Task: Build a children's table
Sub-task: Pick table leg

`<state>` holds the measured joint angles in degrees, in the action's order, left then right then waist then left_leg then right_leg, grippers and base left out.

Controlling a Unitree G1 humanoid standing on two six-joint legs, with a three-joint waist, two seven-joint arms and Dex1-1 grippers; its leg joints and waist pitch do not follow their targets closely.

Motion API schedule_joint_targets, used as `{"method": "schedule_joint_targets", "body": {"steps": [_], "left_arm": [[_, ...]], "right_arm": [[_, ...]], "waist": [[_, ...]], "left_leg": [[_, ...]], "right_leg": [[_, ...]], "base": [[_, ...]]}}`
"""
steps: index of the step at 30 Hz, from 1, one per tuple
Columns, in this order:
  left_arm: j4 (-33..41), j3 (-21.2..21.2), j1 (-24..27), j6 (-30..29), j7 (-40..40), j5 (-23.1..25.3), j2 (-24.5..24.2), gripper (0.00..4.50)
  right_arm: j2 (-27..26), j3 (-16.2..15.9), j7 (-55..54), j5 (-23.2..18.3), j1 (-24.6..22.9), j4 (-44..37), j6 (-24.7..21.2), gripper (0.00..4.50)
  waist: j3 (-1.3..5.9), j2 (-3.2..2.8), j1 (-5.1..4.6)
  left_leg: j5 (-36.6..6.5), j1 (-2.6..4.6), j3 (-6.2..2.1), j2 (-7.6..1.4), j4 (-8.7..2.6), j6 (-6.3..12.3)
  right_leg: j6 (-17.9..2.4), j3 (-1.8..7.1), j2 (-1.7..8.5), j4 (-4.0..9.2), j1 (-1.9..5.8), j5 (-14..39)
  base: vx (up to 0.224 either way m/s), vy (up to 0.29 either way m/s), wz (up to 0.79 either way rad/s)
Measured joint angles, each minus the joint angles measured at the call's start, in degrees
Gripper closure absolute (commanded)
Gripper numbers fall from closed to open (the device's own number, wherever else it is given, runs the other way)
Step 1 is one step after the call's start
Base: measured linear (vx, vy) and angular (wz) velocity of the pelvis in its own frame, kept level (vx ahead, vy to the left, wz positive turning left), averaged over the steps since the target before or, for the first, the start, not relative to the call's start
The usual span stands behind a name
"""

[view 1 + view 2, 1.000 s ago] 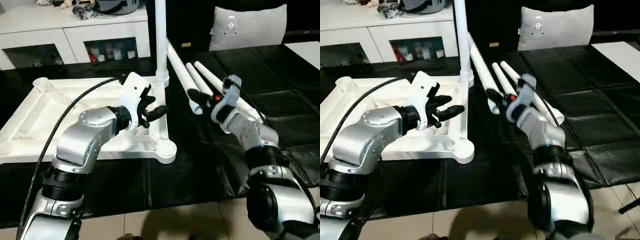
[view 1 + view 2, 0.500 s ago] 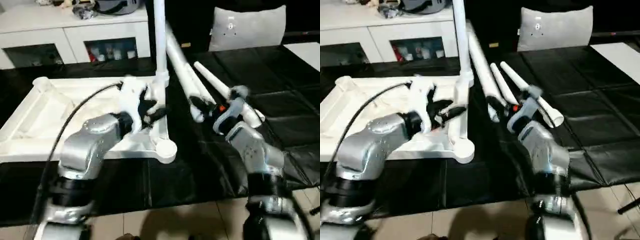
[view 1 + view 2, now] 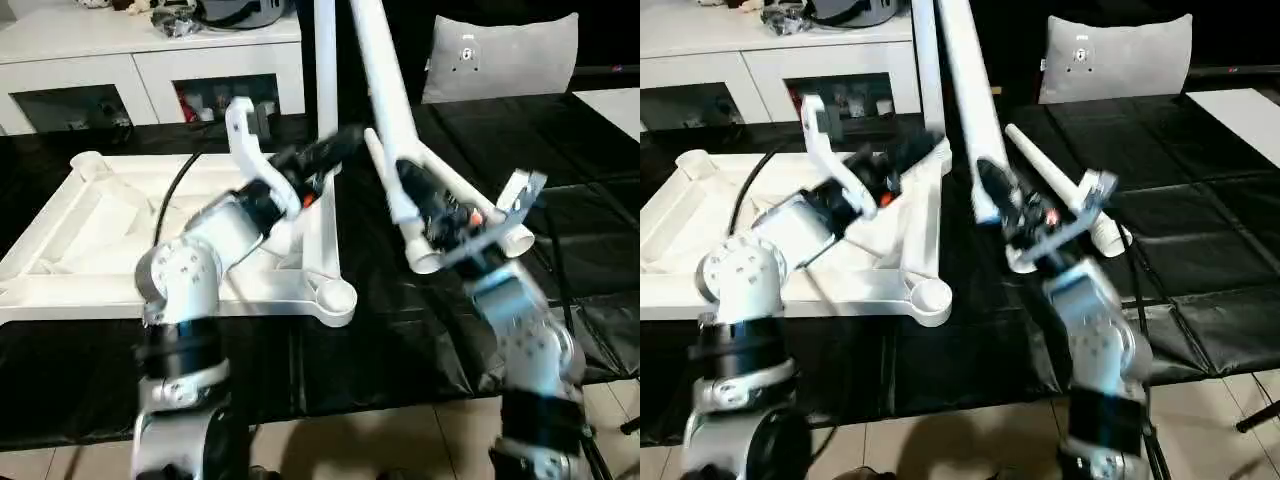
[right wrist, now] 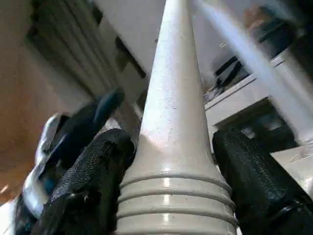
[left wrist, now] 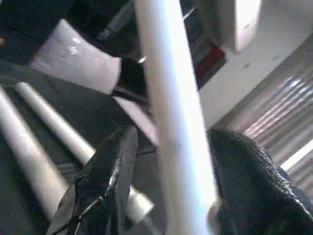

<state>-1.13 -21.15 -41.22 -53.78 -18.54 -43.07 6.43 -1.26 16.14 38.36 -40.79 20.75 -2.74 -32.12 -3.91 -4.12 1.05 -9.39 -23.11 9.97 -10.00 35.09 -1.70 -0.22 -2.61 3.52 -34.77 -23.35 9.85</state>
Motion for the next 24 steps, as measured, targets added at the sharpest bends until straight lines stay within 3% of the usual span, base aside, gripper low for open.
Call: {"method": "schedule_joint_targets", "body": {"steps": [7,8,24], "left_arm": [[-4.1,-2.75,-2.21,-1.41,2.36,-4.26,0.87,1.44],[-4.32,-2.99,-2.21,-1.39,2.62,-4.56,0.88,2.0],[-4.25,-4.67,-2.17,-2.16,3.9,-9.12,-0.09,2.14]], "right_arm": [[2.09,-7.27,3.49,1.02,-2.22,-3.27,-1.48,1.84],[2.07,-7.69,3.48,1.25,-2.32,-3.27,-1.47,1.84],[3.3,-9.89,3.23,3.1,-2.35,-2.84,1.25,1.85]], "waist": [[0.01,0.03,0.79],[0.01,0.03,0.83],[0.06,0.15,1.25]], "left_leg": [[0.0,-0.04,-0.01,0.0,-0.27,0.01],[0.0,-0.05,-0.01,0.01,-0.29,0.01],[-0.1,-0.13,0.0,0.05,-0.4,0.18]], "right_leg": [[0.03,-0.03,-0.03,0.45,0.09,0.0],[0.03,-0.03,-0.03,0.52,0.11,0.0],[-0.02,-0.04,0.0,0.7,0.16,-0.04]], "base": [[0.0,0.0,0.0],[0.0,0.0,0.0],[0.0,0.0,0.0]]}}
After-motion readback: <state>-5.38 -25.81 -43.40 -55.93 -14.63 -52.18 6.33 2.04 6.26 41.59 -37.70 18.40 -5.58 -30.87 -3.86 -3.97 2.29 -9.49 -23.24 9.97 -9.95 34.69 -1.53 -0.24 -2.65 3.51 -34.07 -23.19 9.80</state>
